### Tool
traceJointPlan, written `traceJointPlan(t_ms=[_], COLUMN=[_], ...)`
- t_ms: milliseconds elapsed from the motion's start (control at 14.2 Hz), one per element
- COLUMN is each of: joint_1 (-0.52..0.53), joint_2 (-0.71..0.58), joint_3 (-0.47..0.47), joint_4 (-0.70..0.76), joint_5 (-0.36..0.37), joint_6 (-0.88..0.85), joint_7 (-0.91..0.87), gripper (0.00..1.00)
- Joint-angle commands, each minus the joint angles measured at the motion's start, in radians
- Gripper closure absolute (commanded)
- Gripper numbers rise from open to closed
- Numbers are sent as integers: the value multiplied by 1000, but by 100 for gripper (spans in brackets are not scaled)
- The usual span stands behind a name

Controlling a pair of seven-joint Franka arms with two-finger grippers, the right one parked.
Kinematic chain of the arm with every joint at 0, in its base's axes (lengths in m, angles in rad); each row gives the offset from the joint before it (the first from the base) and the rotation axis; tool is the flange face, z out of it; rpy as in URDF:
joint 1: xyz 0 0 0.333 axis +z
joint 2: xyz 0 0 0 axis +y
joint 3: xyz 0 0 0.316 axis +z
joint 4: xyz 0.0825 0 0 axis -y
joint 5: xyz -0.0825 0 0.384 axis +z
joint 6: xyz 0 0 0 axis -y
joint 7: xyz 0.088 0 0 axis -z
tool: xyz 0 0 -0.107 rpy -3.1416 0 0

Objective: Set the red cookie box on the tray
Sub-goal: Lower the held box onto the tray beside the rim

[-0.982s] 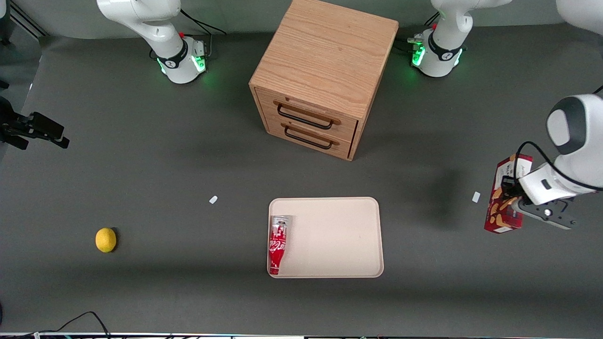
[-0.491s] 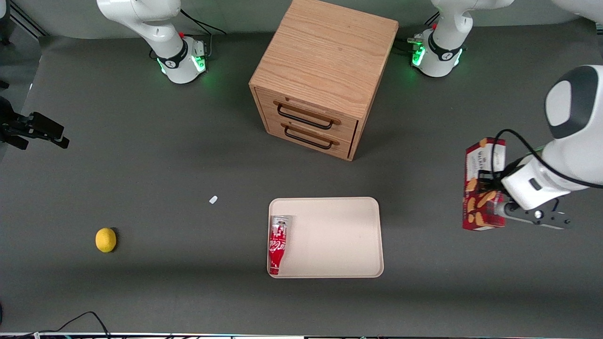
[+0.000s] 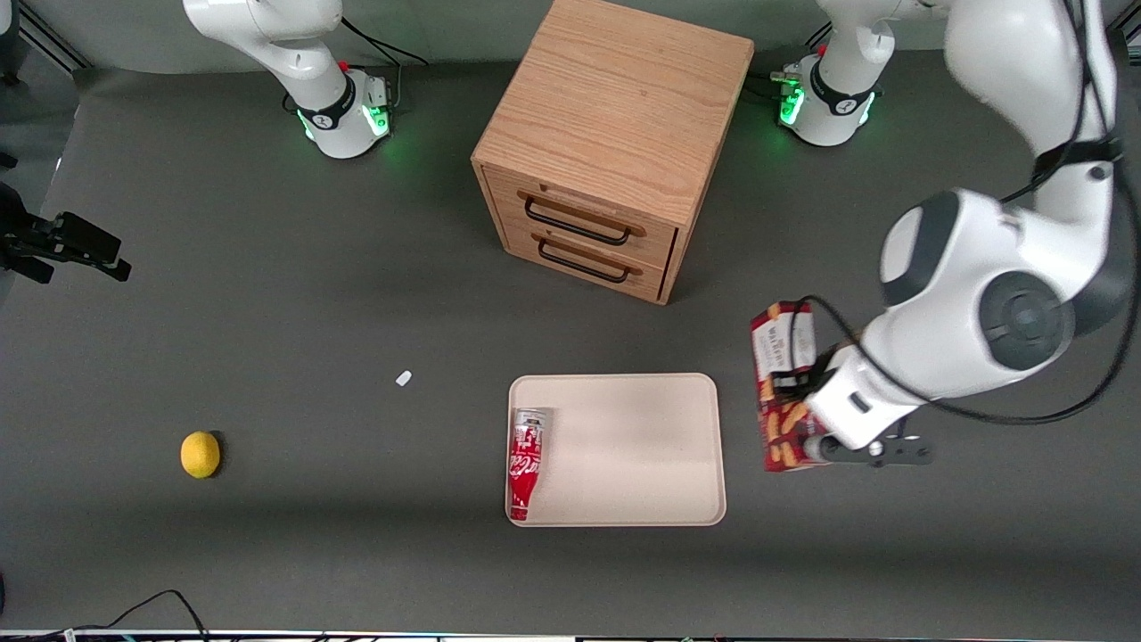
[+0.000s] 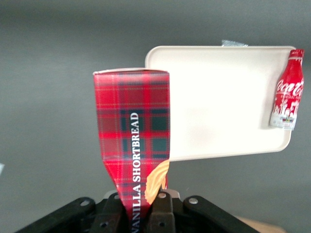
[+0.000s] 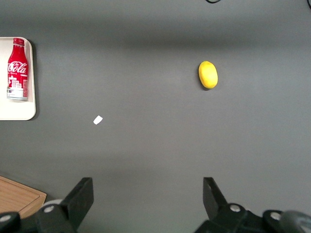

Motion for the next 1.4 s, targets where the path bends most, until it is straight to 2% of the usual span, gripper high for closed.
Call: traceJointPlan(t_ms=[0, 140, 351, 1263, 1333], joint_1=[-56, -105, -118, -116, -116], joint_2=[113, 176, 238, 279, 281], joint_3=[3, 6, 6, 19, 19], joint_4=[64, 59, 26, -39, -39], joint_5=[67, 110, 168, 178, 179], joint_6=[84, 144, 233, 327, 328], joint_7=[-45, -57, -100, -128, -126], gripper=[100, 100, 100, 100, 94])
